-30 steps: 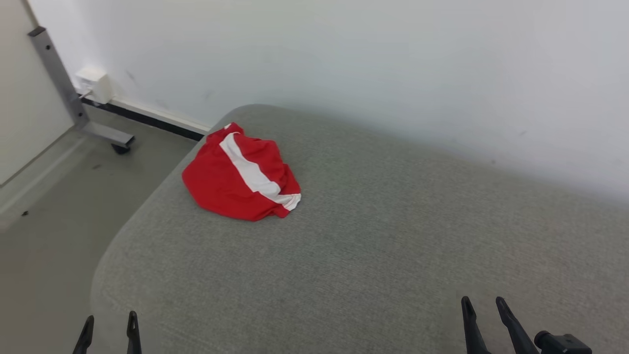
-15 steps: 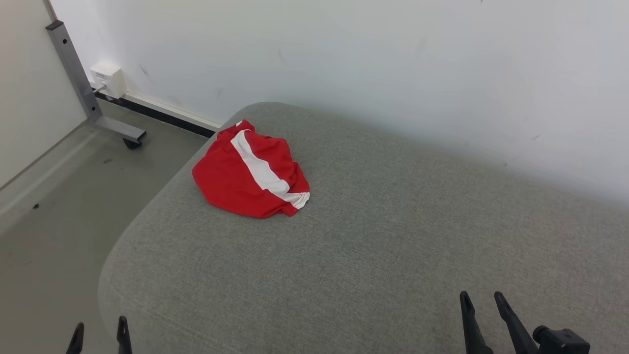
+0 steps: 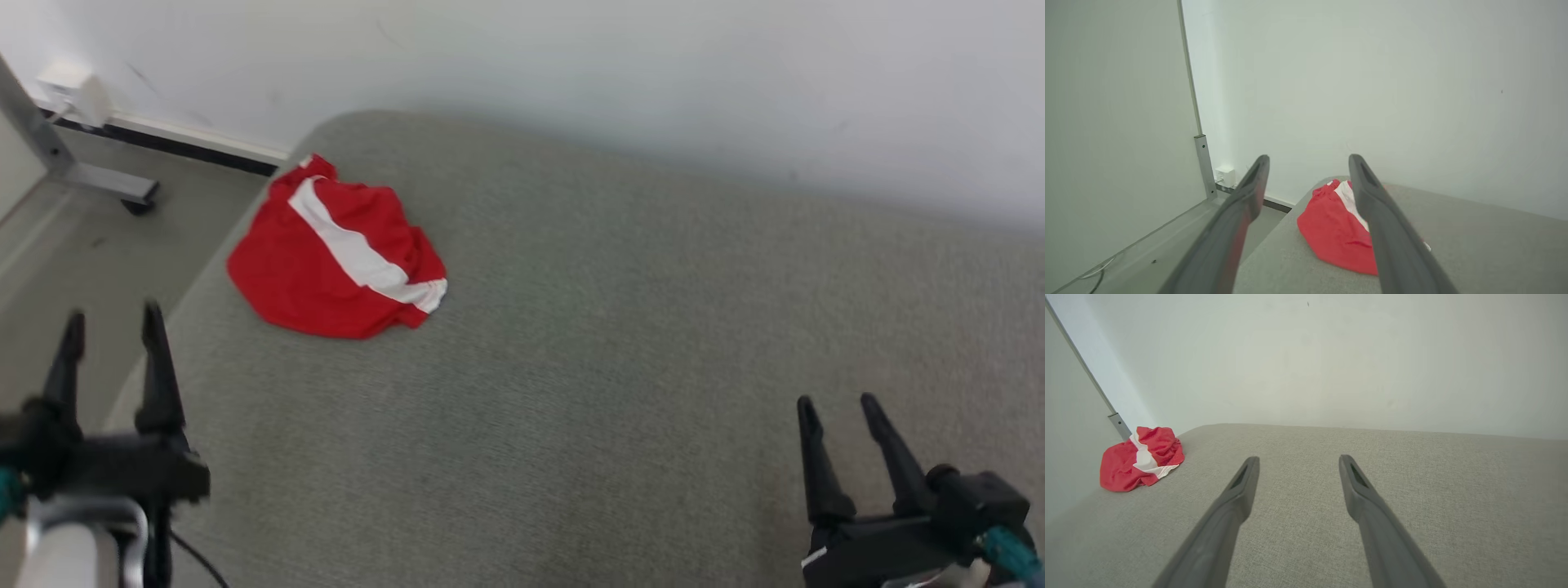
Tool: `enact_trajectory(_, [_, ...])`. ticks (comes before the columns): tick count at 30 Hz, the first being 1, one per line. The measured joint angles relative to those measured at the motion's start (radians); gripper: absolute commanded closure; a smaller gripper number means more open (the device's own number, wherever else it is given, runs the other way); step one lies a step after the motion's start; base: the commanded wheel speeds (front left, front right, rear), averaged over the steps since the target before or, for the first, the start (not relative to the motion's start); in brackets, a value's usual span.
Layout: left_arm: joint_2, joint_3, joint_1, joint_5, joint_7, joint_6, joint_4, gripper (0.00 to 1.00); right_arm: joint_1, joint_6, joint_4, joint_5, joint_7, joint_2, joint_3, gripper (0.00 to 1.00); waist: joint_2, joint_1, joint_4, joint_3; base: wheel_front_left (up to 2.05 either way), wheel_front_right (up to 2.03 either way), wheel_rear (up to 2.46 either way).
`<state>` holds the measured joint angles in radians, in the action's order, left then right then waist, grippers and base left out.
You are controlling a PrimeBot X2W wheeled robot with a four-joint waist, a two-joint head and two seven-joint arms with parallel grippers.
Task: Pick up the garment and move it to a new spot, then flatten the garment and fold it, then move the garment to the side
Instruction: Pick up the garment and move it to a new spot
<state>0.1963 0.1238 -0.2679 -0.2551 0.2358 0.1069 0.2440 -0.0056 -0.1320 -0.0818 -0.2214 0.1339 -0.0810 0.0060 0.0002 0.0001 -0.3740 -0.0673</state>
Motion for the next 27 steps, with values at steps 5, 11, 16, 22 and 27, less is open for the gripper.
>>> enact_trajectory(5, [0.043,0.015,-0.177,-0.035,-0.014,0.006,0.051,0.0,-0.046,0.0,0.045,0.012,-0.008,-0.02,-0.027,0.0,0.0001,0.0,0.06,-0.086,0.0,0.0,0.0])
enact_trajectory(11, [0.091,0.036,-0.364,-0.058,-0.022,-0.001,0.132,0.0,-0.089,0.0,0.103,0.028,-0.011,-0.04,-0.072,0.0,0.0001,0.0002,0.135,-0.195,0.0,0.0,0.0])
enact_trajectory(16, [0.133,0.006,-0.467,-0.047,-0.037,0.007,0.231,0.0,-0.108,0.0,0.128,0.032,-0.019,-0.051,-0.09,0.0,0.0001,0.0002,0.194,-0.275,0.0,0.0,0.0])
enact_trajectory(22, [0.165,-0.016,-0.565,-0.058,-0.084,0.01,0.373,0.0,-0.119,0.0,0.151,0.039,-0.034,-0.073,-0.104,0.0,0.0001,0.0002,0.252,-0.351,0.0,0.0,0.0])
enact_trajectory(27, [0.186,-0.033,-0.609,-0.072,-0.14,0.016,0.503,0.0,-0.124,0.0,0.175,0.04,-0.046,-0.08,-0.119,0.0,0.0001,0.0001,0.285,-0.395,0.0,0.0,0.0])
